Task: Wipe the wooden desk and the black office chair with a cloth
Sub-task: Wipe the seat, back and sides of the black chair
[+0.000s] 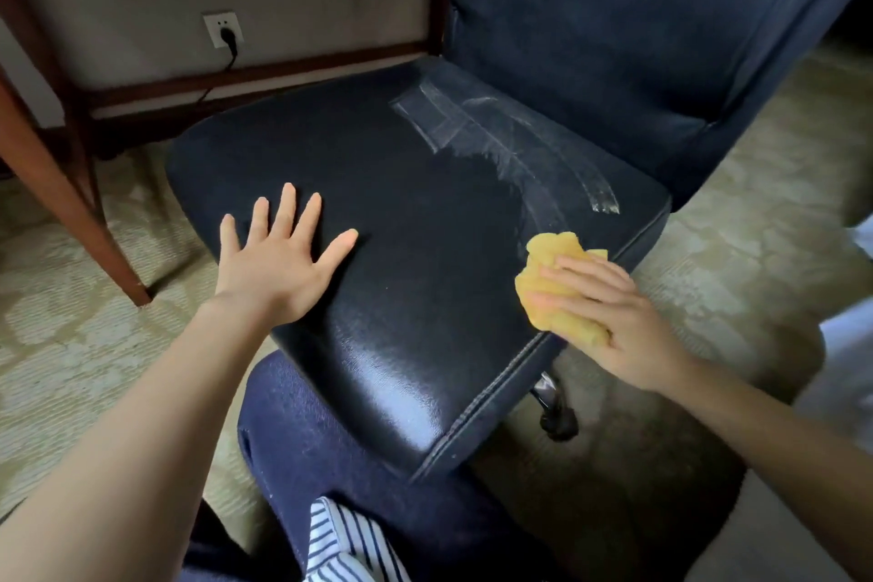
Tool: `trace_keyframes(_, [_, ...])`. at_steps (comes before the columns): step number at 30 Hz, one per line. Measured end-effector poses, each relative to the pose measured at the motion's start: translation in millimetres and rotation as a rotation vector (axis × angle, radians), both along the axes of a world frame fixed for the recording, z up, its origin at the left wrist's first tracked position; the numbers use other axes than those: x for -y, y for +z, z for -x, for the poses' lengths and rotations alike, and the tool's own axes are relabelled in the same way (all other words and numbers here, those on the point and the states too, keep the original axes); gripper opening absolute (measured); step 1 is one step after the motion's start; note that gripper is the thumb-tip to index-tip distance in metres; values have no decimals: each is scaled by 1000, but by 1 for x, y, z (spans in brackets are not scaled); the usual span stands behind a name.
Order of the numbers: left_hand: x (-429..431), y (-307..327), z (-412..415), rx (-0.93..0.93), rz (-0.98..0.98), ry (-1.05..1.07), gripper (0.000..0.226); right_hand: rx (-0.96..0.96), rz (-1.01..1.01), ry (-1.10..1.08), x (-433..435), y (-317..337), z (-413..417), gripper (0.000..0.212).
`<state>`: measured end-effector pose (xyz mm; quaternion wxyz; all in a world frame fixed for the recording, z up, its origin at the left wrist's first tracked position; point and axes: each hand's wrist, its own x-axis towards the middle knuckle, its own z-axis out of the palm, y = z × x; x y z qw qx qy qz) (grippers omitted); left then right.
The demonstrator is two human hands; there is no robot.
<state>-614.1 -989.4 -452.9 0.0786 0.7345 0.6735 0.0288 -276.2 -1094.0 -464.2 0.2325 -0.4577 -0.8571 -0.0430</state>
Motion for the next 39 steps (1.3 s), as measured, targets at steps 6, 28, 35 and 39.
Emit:
trace_keyframes(6, [30,12,-48,129,-60,-49,95,-349,134,-415,-32,-11,-50,39])
trace_keyframes(28, [97,-6,-120,141,-230,-197,68,-1077,-159,-543,35,-47,115,43])
trace_keyframes(35, [93,-9,-102,199,-268,-213,60,-624,-286,-363,64,-91,141,43])
trace_keyframes(39, [91,-10,-90,226,-273,-213,65,-340,-410,-207,48,-92,110,36])
